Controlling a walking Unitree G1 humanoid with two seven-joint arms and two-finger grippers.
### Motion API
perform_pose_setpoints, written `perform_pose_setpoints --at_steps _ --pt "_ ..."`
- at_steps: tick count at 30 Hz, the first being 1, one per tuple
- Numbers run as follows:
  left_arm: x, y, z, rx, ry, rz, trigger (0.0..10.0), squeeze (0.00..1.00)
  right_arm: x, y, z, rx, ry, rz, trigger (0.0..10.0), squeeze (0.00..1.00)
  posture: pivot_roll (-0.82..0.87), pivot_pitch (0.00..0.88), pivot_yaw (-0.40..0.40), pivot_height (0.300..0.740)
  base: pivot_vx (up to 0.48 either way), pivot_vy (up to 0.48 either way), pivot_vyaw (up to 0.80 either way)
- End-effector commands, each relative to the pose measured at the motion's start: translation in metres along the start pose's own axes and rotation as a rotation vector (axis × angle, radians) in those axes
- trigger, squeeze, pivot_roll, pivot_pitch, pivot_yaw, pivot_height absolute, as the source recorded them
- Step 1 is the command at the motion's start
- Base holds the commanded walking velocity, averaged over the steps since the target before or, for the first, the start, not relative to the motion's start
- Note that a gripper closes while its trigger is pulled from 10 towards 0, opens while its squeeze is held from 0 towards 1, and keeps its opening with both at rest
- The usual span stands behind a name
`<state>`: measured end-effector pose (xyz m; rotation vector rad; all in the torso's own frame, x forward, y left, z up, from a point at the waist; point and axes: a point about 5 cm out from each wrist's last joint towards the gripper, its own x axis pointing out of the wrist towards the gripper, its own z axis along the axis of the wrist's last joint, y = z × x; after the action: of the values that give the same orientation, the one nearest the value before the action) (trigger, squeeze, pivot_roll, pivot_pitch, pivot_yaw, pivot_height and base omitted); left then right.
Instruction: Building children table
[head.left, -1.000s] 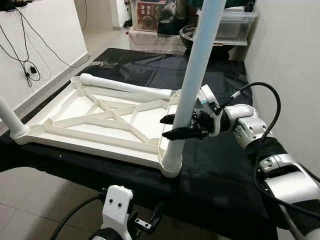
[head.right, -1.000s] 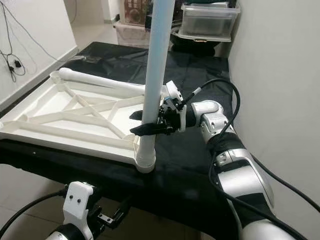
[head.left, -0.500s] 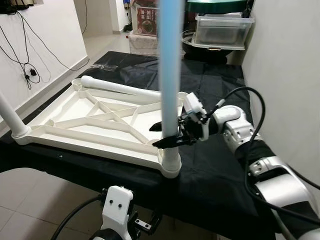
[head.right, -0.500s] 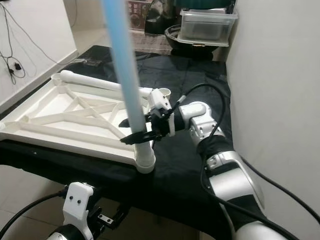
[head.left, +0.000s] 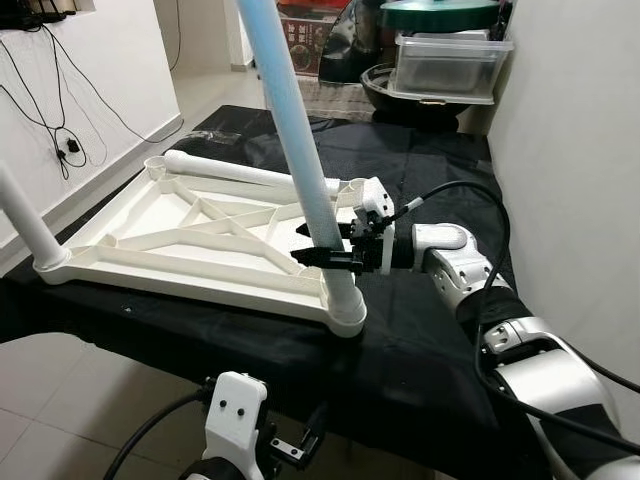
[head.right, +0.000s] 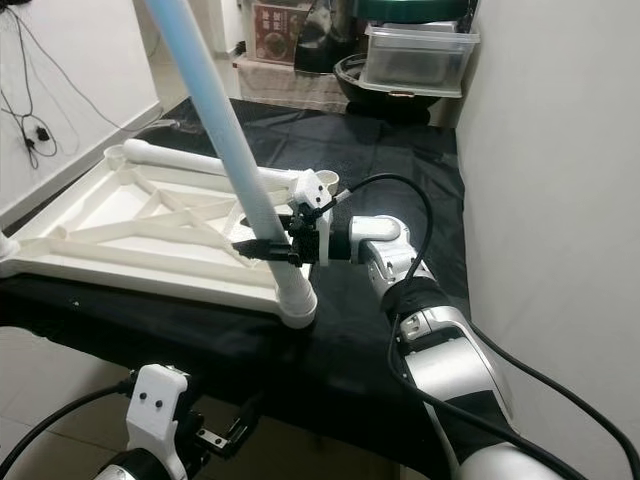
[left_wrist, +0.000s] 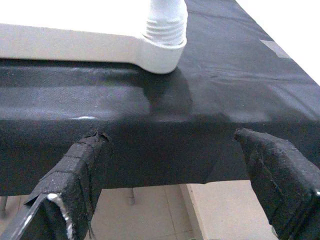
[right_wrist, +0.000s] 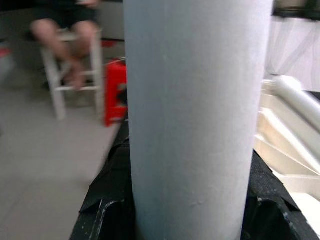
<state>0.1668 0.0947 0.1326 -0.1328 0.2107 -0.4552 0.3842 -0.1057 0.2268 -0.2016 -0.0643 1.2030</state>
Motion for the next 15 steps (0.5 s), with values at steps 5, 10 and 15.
perform_pose_setpoints --at_steps 5,10,15 --pt "0.0 0.002 -0.006 0.004 0.022 0.009 10.0 0.0 -0.014 -0.021 -0.012 0.171 -0.015 -0.326 10.0 0.0 0.11 0.103 -0.046 0.74 0.0 0.0 0.0" --pt "0.0 0.001 -0.006 0.005 0.022 0.008 10.0 0.0 -0.017 -0.025 -0.015 0.178 -0.009 -0.419 10.0 0.0 0.11 0.107 -0.048 0.74 0.0 0.0 0.0" --pt "0.001 0.001 -0.006 0.006 0.02 0.009 10.0 0.0 -0.018 -0.025 -0.016 0.19 -0.037 -0.442 10.0 0.0 0.11 0.111 -0.049 0.74 0.0 0.0 0.0"
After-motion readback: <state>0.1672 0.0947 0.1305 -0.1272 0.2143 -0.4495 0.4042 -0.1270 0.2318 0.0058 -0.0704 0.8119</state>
